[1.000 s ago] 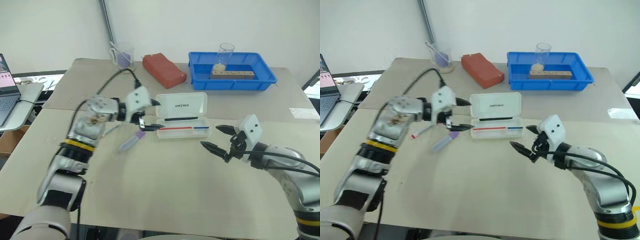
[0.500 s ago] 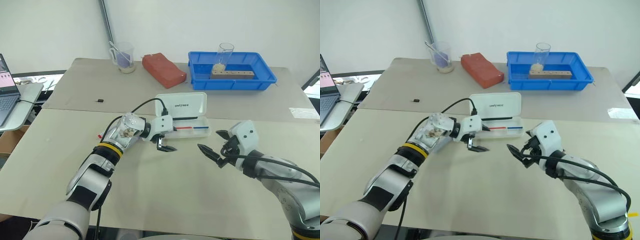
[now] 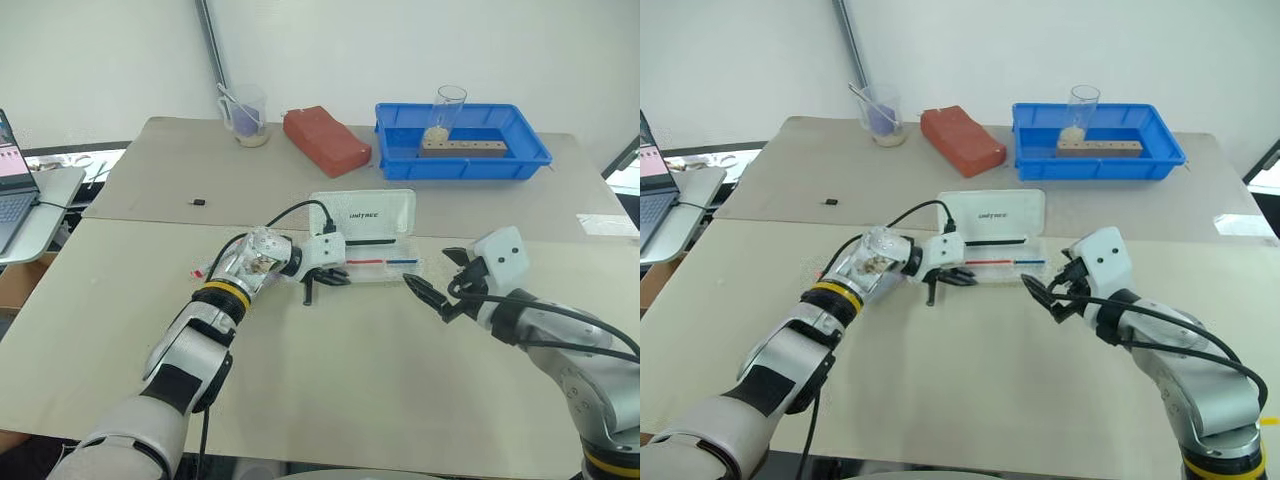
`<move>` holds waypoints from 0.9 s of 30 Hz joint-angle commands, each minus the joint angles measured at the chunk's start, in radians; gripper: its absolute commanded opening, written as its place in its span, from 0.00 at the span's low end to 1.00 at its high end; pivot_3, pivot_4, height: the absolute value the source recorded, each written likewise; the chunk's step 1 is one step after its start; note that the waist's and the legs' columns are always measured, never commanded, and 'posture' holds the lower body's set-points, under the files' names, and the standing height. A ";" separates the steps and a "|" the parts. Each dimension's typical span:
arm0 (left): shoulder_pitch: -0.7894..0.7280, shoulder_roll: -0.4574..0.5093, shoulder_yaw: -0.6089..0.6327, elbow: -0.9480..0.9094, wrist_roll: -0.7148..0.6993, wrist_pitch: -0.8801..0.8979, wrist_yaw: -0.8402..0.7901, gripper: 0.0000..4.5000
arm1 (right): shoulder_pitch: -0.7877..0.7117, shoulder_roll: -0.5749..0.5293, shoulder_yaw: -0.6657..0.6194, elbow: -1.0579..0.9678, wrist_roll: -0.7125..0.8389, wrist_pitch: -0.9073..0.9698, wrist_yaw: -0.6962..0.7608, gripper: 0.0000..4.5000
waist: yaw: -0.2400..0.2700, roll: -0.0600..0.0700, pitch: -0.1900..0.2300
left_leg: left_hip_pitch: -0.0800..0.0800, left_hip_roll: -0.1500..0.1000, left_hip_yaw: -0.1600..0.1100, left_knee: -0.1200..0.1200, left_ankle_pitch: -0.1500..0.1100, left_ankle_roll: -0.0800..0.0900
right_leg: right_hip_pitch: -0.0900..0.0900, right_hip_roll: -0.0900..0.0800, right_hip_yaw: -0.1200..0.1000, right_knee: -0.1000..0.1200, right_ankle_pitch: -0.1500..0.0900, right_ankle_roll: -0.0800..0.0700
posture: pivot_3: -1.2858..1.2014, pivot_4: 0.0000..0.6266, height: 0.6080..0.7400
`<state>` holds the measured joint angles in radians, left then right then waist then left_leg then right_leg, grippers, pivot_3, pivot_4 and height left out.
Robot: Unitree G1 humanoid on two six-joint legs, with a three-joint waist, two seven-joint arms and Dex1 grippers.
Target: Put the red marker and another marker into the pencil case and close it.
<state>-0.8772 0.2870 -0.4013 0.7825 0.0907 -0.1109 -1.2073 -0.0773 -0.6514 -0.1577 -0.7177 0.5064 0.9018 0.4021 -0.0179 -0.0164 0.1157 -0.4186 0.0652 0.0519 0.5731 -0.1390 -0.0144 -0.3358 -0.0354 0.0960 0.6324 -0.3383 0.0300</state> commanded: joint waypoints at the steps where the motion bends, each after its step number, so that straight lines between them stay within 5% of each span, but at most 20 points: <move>1: 0.095 0.073 0.003 -0.225 -0.017 0.070 -0.061 0.01 | -0.012 -0.046 -0.002 -0.038 0.056 -0.009 0.091 1.00 | -0.002 0.002 -0.001 | 0.000 0.000 0.000 0.000 0.000 0.000 | 0.000 0.000 0.000 0.000 0.000 0.000 | 0.52 0.24 1.00; 9: 0.377 0.218 -0.017 -0.731 -0.034 0.280 -0.074 0.01 | 0.050 -0.145 -0.009 -0.047 0.128 -0.043 0.264 1.00 | 0.005 0.005 -0.003 | 0.001 0.001 0.000 0.000 0.000 0.000 | 0.003 0.001 0.000 -0.001 0.000 0.000 | 0.52 0.24 1.00; 18: 0.432 0.235 -0.041 -0.803 -0.007 0.336 -0.013 0.01 | 0.095 -0.177 0.036 -0.014 0.093 -0.111 0.358 1.00 | 0.007 0.002 -0.002 | 0.002 0.001 0.000 0.001 0.000 0.000 | 0.004 0.000 0.000 -0.001 0.000 0.000 | 0.52 0.24 1.00; 27: 0.367 0.302 0.011 -0.882 -0.058 0.366 -0.058 0.85 | 0.079 -0.184 0.045 0.031 0.069 -0.152 0.377 1.00 | 0.005 0.002 -0.002 | 0.002 0.001 0.000 0.001 0.000 0.000 | 0.003 0.000 0.001 -0.001 0.000 0.000 | 0.52 0.24 1.00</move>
<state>-0.4707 0.5655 -0.4273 -0.0351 0.0561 0.2314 -1.2465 0.0153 -0.8198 -0.0968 -0.6856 0.5801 0.7831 0.7651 -0.0134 -0.0147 0.1142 -0.4171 0.0665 0.0517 0.5743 -0.1390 -0.0139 -0.3335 -0.0349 0.0965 0.6320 -0.3384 0.0296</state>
